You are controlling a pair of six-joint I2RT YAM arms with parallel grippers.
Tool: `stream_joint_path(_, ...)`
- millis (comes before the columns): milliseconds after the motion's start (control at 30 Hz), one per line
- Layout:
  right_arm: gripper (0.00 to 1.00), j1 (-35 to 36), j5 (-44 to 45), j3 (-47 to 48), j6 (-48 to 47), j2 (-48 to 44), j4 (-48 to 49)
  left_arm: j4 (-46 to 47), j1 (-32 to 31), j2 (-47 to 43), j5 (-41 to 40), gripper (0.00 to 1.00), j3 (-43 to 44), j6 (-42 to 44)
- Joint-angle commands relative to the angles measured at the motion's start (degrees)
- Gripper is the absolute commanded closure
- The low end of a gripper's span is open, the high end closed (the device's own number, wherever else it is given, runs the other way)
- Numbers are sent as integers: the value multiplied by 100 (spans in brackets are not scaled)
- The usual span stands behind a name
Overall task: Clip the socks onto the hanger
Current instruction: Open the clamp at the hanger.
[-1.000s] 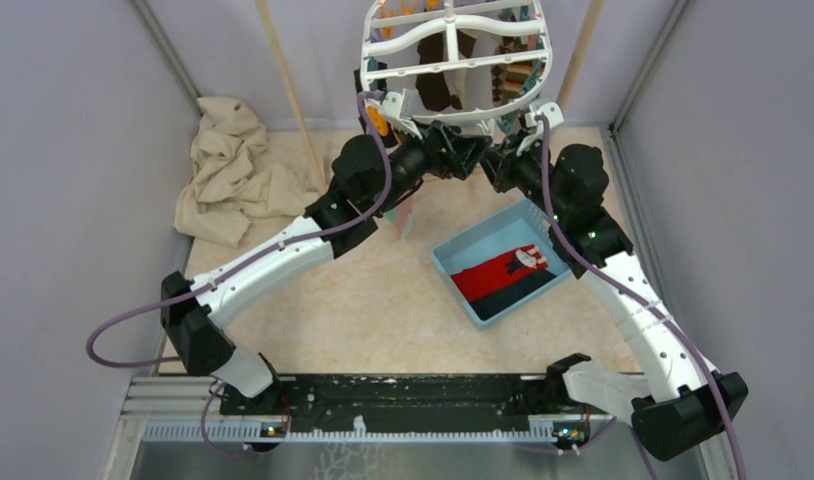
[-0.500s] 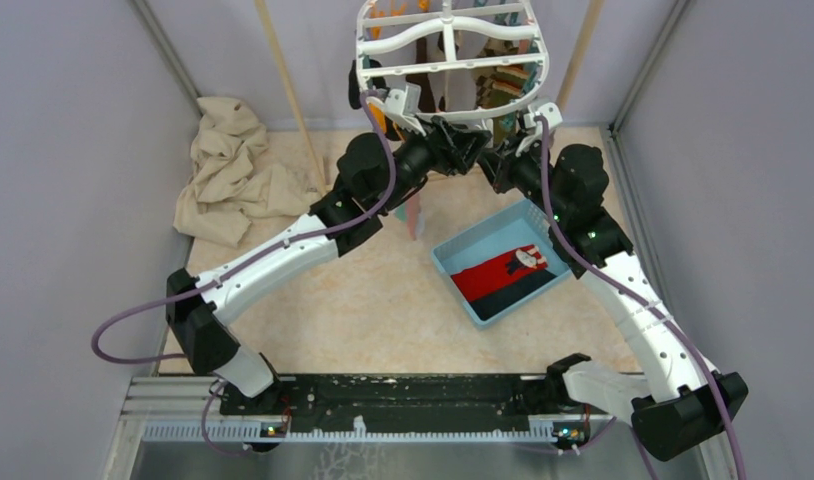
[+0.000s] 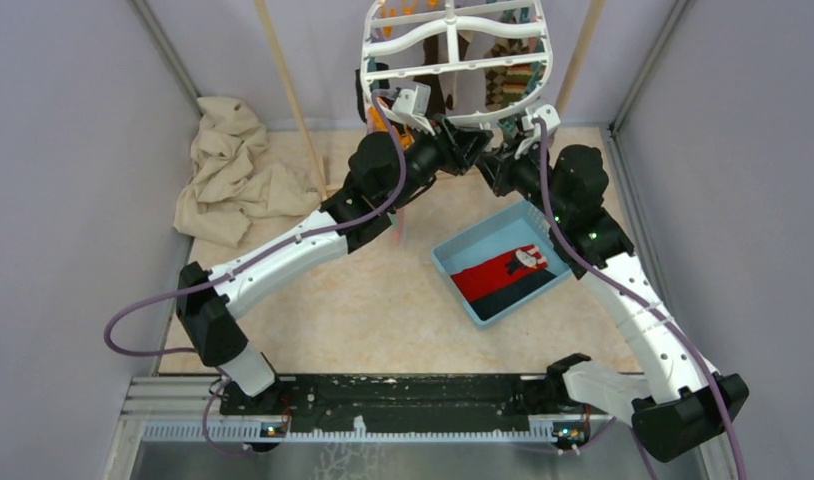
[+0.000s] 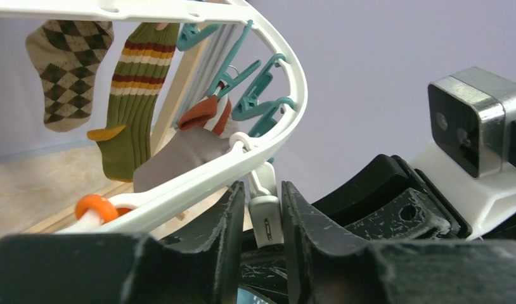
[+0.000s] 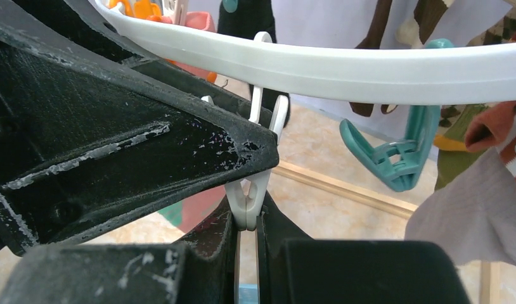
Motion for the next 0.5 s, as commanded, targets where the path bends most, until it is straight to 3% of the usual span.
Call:
stream_joint_path(0, 100, 61, -117, 53, -96, -226, 49, 203, -33, -46, 88, 71, 194, -46)
stream_joint_path(167, 99, 64, 1, 67, -140, -259, -9, 254, -33, -125, 150, 89, 104, 7)
stream_joint_path(267, 90, 62, 115, 83, -214, -287, -62, 255, -33, -162, 243, 98, 85, 50)
stream_joint_path(467, 69, 61, 255, 207, -379, -288, -314, 744, -33, -406, 548, 100, -362, 283)
